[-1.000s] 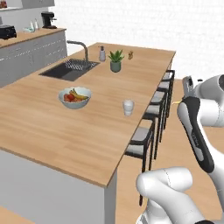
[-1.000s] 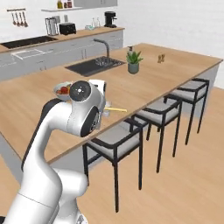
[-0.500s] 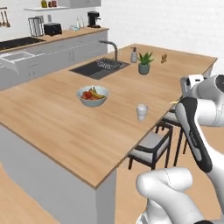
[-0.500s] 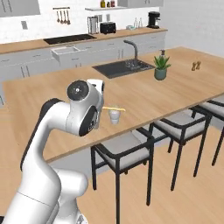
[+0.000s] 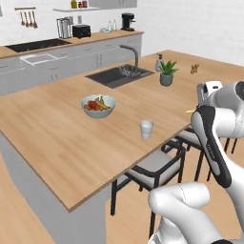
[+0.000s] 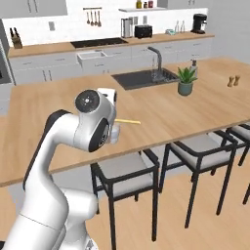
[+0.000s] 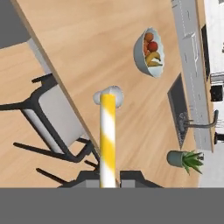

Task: Take a straw from the drawer in front and place it inside the glass cup on the dining counter.

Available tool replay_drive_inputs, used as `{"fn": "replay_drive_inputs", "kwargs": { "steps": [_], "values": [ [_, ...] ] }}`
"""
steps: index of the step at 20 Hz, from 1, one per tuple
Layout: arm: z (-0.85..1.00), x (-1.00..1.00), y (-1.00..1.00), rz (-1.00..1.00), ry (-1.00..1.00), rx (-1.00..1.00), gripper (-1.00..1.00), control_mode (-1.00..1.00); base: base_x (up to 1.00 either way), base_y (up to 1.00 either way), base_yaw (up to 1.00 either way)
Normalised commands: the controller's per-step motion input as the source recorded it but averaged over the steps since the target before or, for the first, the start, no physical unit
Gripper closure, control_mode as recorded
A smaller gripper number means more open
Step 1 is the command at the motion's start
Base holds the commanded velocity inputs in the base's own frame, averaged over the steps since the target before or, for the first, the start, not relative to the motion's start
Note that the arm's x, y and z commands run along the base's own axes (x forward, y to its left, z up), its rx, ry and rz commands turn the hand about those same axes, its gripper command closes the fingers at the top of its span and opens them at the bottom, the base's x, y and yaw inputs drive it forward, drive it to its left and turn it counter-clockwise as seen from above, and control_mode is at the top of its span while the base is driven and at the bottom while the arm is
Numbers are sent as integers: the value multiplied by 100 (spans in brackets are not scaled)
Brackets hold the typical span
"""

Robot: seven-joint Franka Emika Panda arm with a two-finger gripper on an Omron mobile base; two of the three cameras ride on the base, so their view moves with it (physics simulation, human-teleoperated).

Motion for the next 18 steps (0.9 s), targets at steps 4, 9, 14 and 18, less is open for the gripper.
{"fn": "replay_drive_inputs", "kwargs": {
  "steps": [4, 9, 14, 18],
  "values": [
    [0, 0, 0, 0, 0, 0, 100, 100, 32, -55, 35],
    [0, 0, 0, 0, 0, 0, 100, 100, 43, -31, 29],
    [0, 0, 0, 0, 0, 0, 100, 100, 49, 1, 20],
    [0, 0, 0, 0, 0, 0, 100, 100, 32, 15, 12]
  ]
}}
